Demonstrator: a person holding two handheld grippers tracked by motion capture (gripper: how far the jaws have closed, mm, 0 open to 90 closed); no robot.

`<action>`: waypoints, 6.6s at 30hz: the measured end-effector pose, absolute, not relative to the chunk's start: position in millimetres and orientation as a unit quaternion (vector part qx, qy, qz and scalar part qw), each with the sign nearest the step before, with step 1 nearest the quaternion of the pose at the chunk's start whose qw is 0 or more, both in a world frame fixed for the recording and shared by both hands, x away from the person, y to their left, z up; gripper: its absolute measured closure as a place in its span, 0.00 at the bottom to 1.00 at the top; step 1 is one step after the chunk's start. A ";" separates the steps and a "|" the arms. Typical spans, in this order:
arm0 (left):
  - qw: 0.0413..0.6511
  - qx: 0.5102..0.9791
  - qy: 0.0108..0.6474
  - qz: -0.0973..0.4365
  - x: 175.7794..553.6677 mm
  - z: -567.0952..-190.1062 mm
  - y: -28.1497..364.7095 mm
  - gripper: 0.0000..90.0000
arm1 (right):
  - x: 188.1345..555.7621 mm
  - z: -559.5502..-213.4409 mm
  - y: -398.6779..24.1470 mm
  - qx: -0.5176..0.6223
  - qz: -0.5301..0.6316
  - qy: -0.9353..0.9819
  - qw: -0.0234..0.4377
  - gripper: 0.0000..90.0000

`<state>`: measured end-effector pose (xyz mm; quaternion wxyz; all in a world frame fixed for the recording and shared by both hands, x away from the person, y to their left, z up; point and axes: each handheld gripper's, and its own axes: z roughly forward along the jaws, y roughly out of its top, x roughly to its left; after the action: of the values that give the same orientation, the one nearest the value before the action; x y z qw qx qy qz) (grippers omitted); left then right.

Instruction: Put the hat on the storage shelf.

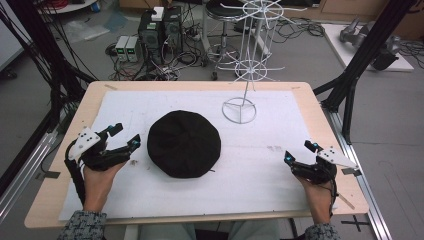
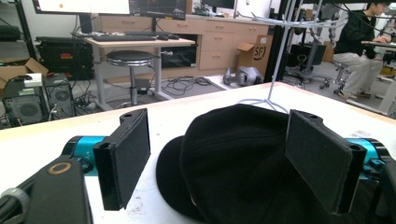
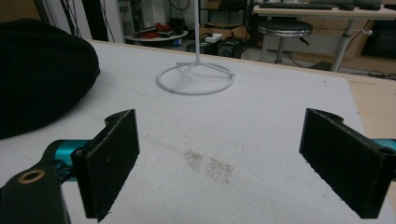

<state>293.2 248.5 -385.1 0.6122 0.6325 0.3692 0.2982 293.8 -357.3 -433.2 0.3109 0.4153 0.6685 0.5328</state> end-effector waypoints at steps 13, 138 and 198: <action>0.613 0.648 0.347 0.290 304.7 -382.0 219.2 0.24 | 282.2 -434.2 -358.2 0.407 0.517 0.683 0.316 0.13; 0.701 0.597 0.247 0.302 370.0 -148.4 242.3 0.91 | 278.1 -436.9 -365.7 0.418 0.511 0.685 0.308 0.13; 0.746 0.552 0.241 0.285 451.4 -110.3 117.6 0.91 | 282.1 -439.2 -369.3 0.416 0.531 0.676 0.296 0.13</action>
<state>451.4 117.6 -110.3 0.7456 0.5520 0.2409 0.2853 282.1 -369.3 -439.2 0.2961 0.4158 0.6762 0.5313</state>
